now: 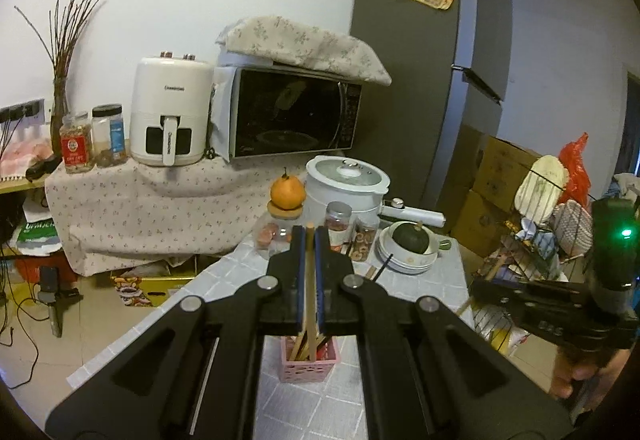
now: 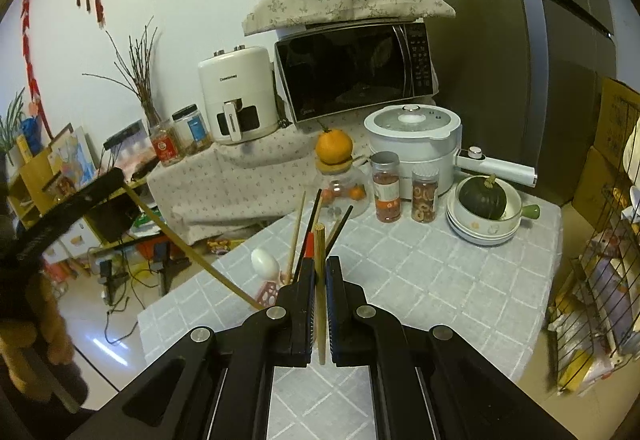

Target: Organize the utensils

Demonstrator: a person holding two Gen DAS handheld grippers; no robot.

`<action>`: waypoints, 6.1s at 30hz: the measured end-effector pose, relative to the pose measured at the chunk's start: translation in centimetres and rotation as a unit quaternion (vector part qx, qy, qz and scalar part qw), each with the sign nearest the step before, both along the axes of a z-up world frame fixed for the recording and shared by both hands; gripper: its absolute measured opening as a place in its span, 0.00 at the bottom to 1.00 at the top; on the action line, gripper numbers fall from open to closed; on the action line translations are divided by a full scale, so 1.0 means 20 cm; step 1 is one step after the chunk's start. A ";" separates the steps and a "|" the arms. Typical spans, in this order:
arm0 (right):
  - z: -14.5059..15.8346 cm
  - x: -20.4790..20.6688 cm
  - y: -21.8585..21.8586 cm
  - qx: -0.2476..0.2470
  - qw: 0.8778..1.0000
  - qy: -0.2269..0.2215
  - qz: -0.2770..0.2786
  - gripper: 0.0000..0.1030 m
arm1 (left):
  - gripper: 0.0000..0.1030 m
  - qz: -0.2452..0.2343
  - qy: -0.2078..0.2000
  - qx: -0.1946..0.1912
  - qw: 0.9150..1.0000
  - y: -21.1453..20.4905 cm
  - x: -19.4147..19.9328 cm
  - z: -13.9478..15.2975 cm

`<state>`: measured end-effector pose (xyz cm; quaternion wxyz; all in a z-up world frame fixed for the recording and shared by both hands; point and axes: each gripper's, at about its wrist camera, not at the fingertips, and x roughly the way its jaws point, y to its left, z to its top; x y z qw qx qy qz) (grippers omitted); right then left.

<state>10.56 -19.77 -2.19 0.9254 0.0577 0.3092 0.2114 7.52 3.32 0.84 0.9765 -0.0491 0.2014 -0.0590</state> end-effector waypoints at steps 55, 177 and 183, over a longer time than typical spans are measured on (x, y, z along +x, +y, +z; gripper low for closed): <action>0.13 0.20 0.33 0.001 1.000 -0.019 0.008 0.05 | 0.59 0.052 0.210 -0.011 0.976 0.17 0.16 -0.31; 0.08 -0.32 0.01 -0.133 0.987 -0.023 -0.089 1.00 | 0.99 0.065 0.129 0.087 0.986 -0.26 -0.28 -0.07; 0.08 -0.32 0.01 -0.132 0.987 -0.023 -0.089 1.00 | 0.99 0.065 0.129 0.088 0.986 -0.26 -0.28 -0.07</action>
